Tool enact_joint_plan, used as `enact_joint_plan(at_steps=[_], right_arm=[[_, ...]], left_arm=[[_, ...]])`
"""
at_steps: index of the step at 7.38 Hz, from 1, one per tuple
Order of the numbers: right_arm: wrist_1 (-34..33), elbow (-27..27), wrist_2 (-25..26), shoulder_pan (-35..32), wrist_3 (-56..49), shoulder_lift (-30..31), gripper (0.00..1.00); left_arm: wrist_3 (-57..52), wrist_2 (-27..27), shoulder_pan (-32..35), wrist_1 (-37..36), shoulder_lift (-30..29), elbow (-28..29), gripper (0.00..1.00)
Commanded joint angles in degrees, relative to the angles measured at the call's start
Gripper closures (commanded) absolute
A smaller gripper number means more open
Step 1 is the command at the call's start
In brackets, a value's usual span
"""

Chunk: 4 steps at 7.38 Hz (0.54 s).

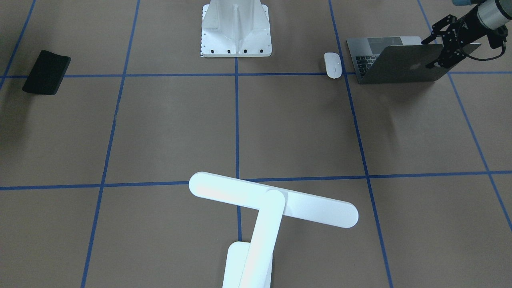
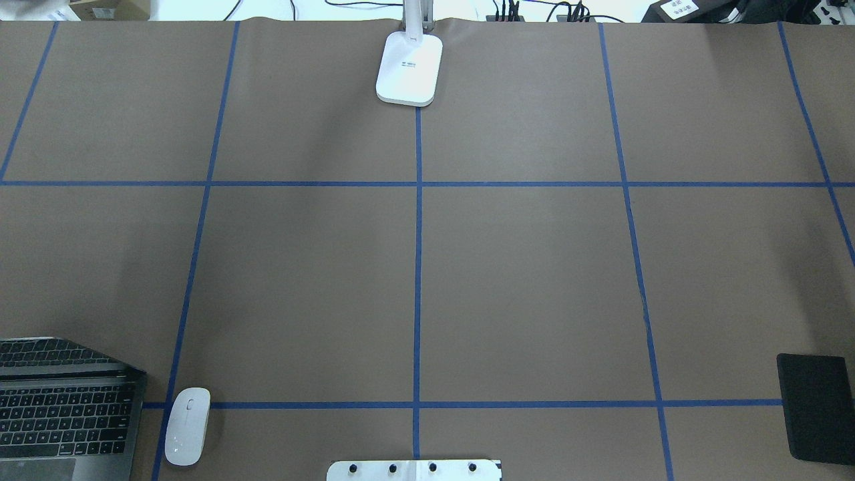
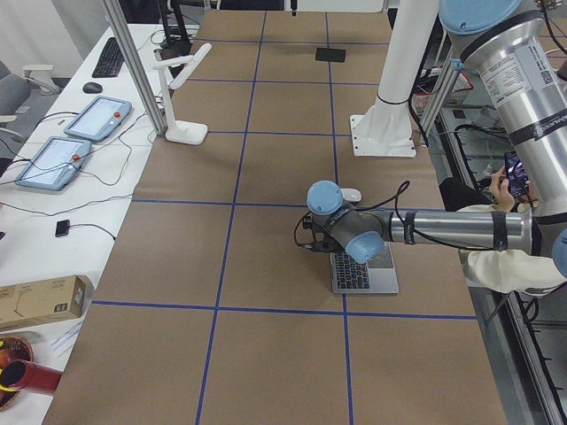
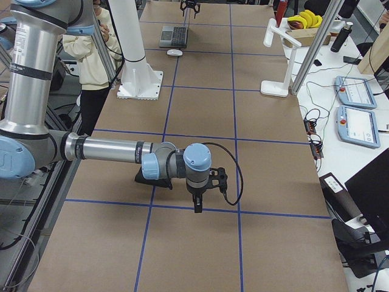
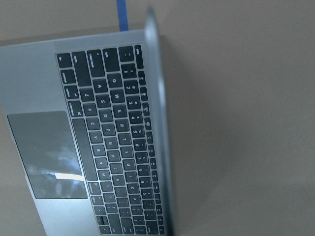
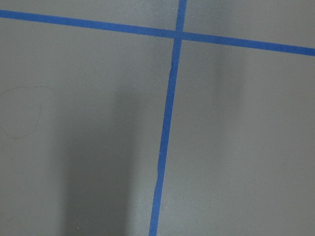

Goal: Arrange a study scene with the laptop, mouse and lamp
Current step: 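Grasp the grey laptop's edge with the left gripper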

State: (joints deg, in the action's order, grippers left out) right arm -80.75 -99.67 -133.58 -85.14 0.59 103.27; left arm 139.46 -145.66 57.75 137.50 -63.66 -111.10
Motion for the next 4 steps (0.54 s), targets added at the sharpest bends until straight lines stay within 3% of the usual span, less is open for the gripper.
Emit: enact_joint_plan(at_steps=[1, 2, 4], right_arm=[[0.42, 0.09, 0.07, 0.06, 0.02, 0.09, 0.00], [0.42, 0.00, 0.07, -0.02, 0.02, 0.09, 0.00], [0.42, 0.09, 0.07, -0.02, -0.06, 0.09, 0.00]], left_arm=[[1.26, 0.55, -0.89, 0.93, -0.14, 0.09, 0.79], [1.17, 0.55, -0.89, 0.84, -0.14, 0.01, 1.00], [0.73, -0.06, -0.62, 0.93, -0.14, -0.08, 1.00]])
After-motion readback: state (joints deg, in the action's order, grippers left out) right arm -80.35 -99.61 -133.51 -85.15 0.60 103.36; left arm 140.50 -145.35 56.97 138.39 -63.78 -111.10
